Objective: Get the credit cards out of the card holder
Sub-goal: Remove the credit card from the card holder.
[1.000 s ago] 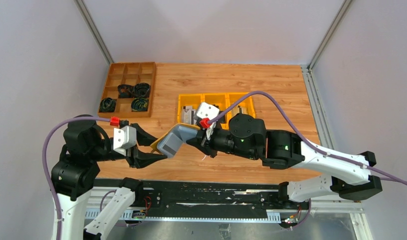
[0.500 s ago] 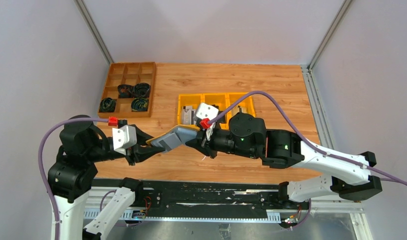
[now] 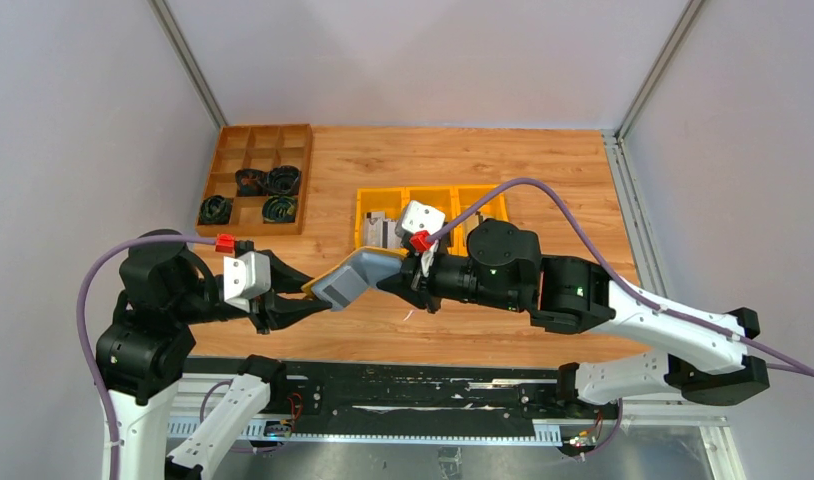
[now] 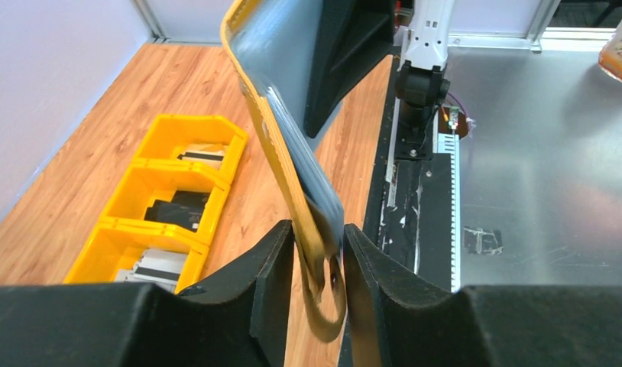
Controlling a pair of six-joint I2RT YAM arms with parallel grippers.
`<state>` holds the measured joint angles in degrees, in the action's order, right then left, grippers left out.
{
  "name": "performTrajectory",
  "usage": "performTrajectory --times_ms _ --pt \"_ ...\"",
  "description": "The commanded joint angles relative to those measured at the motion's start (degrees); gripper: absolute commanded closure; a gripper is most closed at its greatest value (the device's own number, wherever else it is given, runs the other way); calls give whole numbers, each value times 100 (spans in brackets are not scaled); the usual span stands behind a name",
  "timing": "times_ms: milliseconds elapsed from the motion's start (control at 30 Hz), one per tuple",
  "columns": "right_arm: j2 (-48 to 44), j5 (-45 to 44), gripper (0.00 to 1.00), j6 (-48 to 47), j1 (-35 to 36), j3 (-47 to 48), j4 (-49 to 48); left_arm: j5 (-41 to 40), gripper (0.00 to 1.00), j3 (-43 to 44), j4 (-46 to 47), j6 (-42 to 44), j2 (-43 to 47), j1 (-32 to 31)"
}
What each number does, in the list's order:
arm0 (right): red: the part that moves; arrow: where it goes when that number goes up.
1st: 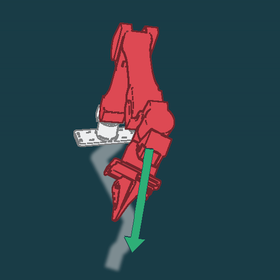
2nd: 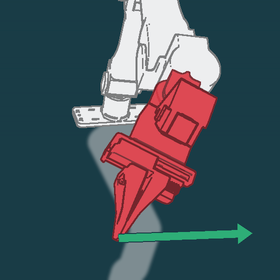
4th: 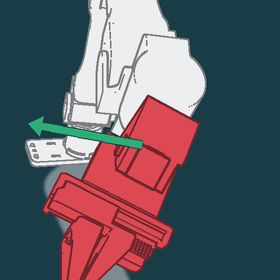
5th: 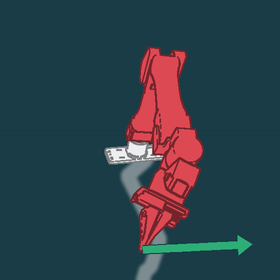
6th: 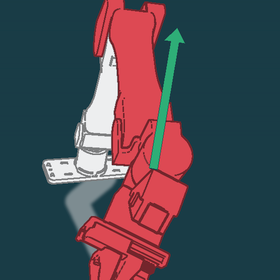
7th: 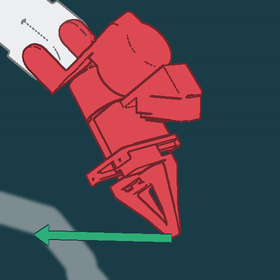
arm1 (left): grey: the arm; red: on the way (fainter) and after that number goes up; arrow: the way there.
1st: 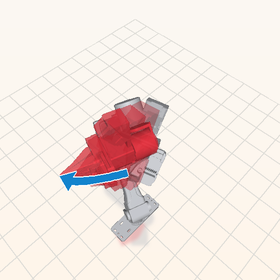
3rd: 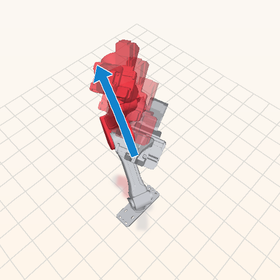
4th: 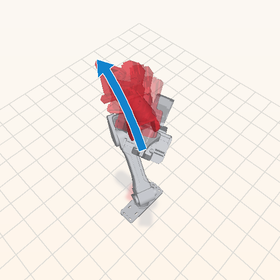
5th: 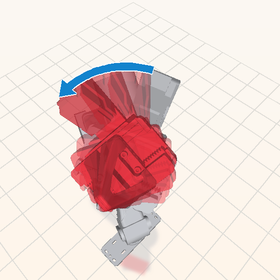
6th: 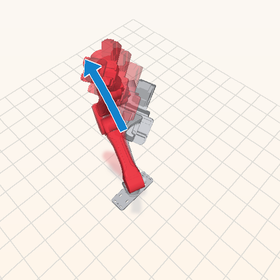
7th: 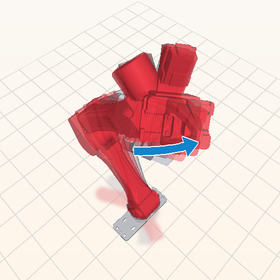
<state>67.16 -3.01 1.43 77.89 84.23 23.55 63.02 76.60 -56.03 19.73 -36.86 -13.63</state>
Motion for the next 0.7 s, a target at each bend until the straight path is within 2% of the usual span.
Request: performTrajectory --times_ms 0,333,667 --pt "-181 198 100 55 -182 -72 -294 225 63 44 33 -124 40 1" --pt "-124 528 100 138 -195 -44 -302 63 63 99 24 -57 -34 5" --pt "-204 579 100 91 -204 -109 -319 -56 71 115 30 46 8 0"
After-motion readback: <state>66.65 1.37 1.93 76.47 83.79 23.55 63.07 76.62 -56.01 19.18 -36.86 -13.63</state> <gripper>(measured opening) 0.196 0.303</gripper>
